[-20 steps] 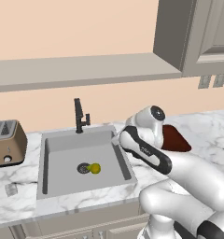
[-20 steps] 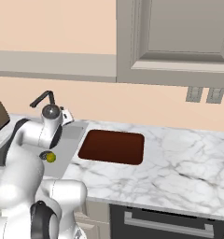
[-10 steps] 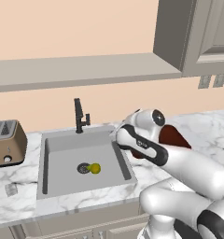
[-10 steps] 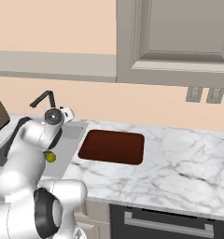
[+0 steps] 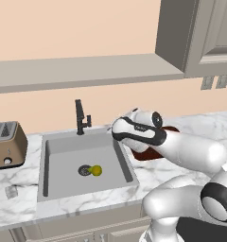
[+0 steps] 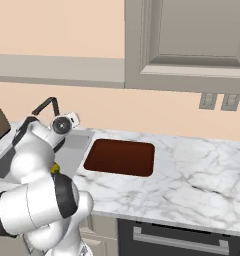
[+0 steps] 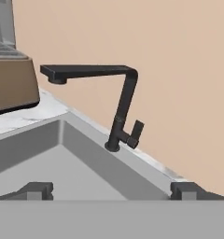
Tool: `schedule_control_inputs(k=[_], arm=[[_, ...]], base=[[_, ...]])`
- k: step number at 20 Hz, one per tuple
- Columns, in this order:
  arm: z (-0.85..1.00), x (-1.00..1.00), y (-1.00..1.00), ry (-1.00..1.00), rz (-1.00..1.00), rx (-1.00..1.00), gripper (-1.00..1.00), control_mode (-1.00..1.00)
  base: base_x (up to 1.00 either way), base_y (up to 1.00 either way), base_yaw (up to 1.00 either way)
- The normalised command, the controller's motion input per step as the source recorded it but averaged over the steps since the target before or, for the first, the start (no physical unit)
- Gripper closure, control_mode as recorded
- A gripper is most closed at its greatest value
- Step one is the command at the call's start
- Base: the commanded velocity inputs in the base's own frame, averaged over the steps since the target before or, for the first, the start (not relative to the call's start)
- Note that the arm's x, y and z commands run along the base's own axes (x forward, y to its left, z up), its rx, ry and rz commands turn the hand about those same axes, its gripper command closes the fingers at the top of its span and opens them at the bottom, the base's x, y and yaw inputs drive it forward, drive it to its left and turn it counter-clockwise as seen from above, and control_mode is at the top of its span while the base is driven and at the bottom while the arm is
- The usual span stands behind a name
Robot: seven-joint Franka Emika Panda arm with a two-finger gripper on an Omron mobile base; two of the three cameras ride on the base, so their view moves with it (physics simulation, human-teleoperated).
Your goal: Pick up all produce items and place them in the sink. Turn on the sink faucet to wash them. Then turn the sink off and put them in the tray.
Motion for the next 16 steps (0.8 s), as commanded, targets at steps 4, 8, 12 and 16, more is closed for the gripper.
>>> schedule_control_inputs(k=[4,8,12,16], arm=[[0.0,0.22,0.08,0.0,0.11,0.06,-1.0,-1.0],[0.0,0.31,0.11,0.0,0.11,0.06,-1.0,-1.0],[0.0,0.36,0.13,0.0,0.08,0.04,-1.0,-1.0],[-0.12,0.29,0.08,-0.01,0.06,0.04,-1.0,-1.0]], base=[[0.0,0.0,0.0],[0.0,0.0,0.0],[0.0,0.0,0.0],[0.0,0.0,0.0]])
